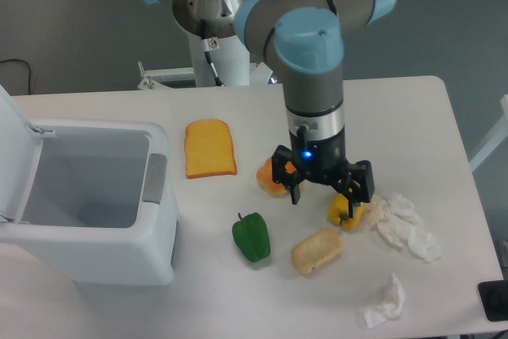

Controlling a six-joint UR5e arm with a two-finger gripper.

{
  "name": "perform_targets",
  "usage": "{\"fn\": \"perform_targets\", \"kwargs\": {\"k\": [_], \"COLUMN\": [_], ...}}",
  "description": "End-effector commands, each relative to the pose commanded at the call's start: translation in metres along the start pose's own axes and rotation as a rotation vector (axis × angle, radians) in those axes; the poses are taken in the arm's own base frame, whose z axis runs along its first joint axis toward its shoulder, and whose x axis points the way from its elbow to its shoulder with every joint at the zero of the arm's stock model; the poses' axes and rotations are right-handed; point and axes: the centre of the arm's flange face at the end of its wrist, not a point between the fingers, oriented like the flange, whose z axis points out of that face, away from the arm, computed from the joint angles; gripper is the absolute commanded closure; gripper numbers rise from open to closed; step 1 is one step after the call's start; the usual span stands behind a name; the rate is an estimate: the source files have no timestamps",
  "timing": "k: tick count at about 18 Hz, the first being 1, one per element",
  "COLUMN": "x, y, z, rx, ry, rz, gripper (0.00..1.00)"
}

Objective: Pick up the square bread
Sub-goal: 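Move the open gripper over toward the tan rectangular bread roll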

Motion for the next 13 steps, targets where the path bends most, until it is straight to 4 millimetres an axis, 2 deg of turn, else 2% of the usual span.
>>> {"fn": "perform_targets", "kwargs": {"k": [2, 5, 8, 10, 11, 13], "x": [-0.009, -0.007, -0.015, -0.032, -0.034, -0.044], "y": [0.012, 0.016, 0.021, 0.041, 0.046, 0.058], "z": [0.007, 0.027, 0.042, 0.061, 0.073, 0.074], "rx": [-0.011, -0.028, -0.023, -0.004, -0.006, 0.007], "ry": [0.005, 0.033, 0.052, 0.085, 0.103, 0.106], "rz": [0.04, 0.043, 0.06, 0.09, 0.113, 0.138], "gripper": [0.0, 0.0, 0.0, 0.0, 0.0, 0.0]}}
